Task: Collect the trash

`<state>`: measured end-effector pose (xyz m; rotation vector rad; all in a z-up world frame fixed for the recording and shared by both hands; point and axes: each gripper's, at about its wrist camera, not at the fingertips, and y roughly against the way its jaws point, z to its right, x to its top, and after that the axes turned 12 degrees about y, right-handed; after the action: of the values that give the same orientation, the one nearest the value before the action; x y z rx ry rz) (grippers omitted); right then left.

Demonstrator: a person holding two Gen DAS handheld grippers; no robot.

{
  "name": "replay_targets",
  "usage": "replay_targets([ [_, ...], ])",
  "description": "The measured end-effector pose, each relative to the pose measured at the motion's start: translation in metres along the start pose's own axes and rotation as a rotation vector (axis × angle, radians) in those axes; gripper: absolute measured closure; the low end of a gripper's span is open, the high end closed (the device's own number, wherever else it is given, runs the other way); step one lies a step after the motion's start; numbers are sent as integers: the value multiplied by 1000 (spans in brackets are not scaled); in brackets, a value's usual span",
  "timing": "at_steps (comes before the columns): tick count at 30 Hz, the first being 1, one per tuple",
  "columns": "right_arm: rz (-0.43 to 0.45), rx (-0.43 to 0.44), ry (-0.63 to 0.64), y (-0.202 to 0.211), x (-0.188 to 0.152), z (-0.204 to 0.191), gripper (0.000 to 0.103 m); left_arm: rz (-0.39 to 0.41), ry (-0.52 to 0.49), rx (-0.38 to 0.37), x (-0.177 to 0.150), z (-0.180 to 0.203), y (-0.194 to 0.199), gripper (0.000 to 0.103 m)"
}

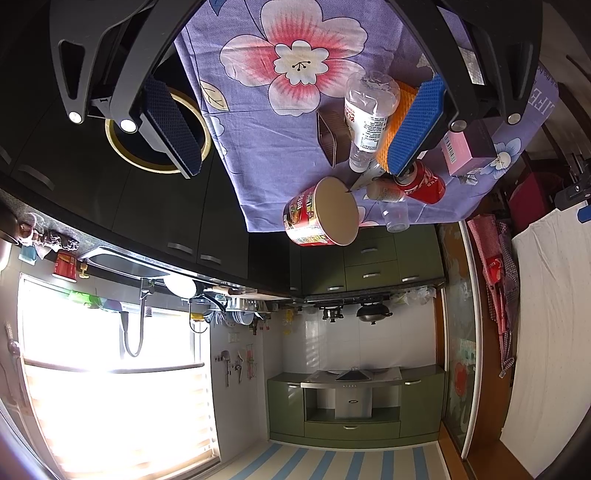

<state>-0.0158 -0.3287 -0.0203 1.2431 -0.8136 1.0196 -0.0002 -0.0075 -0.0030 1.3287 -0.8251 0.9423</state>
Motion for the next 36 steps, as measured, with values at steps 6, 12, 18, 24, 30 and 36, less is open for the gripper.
replay_targets([
  [6,0,0,-1,0,0,0,4,-1,1,0,0,0,0,6],
  [12,-4,1,0,-2,-2,-1,4,-2,-1,-1,0,1,-1,6],
  [18,-4,0,0,-2,-3,-1,4,-3,-1,-4,0,2,-1,6],
  [24,-5,0,0,-3,-3,-1,4,-3,-1,-5,0,3,-2,6],
  [30,-5,1,1,-3,-3,-1,4,-3,-1,-3,0,3,-2,6],
  [36,-5,1,0,-3,-3,-1,4,-3,-3,-5,0,3,-2,6],
])
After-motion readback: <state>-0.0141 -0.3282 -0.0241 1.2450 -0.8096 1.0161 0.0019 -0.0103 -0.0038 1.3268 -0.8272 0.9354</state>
